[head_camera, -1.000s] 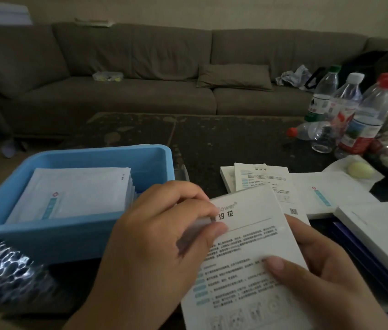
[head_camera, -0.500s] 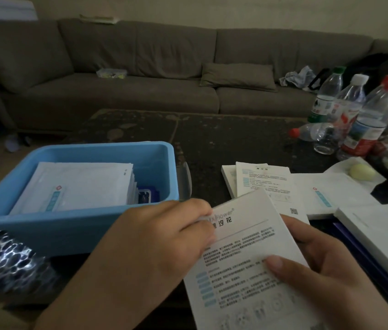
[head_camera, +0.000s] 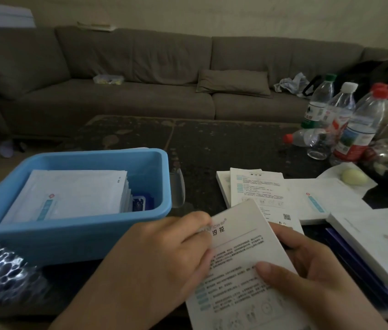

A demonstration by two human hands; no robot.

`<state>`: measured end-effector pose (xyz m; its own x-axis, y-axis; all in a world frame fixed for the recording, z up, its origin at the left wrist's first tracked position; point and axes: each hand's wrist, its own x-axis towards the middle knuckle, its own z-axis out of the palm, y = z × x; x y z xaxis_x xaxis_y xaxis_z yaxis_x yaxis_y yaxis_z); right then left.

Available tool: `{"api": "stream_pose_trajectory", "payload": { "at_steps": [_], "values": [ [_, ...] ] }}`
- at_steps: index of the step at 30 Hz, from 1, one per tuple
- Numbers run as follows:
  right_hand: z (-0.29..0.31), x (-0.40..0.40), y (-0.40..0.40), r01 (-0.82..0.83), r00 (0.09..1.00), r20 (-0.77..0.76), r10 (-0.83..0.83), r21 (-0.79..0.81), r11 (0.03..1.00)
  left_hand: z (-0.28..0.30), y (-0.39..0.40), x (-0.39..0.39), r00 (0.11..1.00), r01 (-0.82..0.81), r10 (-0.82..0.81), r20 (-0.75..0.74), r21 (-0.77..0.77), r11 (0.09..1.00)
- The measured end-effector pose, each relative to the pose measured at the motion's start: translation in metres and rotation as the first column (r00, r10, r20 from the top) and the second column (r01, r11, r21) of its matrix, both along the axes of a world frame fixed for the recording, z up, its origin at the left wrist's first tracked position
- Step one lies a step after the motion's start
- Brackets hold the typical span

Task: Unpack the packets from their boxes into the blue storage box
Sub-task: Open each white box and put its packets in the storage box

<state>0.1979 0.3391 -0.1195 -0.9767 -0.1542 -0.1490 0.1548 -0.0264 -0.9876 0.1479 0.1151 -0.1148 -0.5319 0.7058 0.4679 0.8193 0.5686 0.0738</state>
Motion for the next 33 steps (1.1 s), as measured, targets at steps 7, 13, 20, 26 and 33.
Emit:
{"api": "stream_pose_trajectory", "payload": {
  "at_steps": [7,13,20,26,33],
  "values": [
    [-0.002,0.0,0.005,-0.028,0.999,-0.023,0.026,-0.069,0.997,0.002,0.001,0.0,0.996,-0.019,0.021,-0.083,0.027,0.999],
    [-0.003,-0.001,0.01,-0.051,0.998,-0.032,0.049,-0.095,0.994,-0.002,0.01,0.003,0.996,-0.059,0.057,-0.072,-0.036,0.998],
    [-0.001,0.0,0.011,-0.104,0.993,-0.064,0.102,-0.042,0.994,0.0,0.021,0.005,0.99,-0.124,0.122,0.076,0.019,0.992],
    [0.002,0.001,0.021,-0.227,0.97,-0.108,0.216,-0.105,0.968,0.018,0.022,0.016,0.915,-0.309,0.171,0.364,0.365,0.878],
    [-0.001,-0.004,0.026,-0.348,0.931,-0.182,0.317,-0.173,0.922,0.031,0.013,0.027,0.728,-0.448,0.106,0.677,0.354,0.821]
  ]
}}
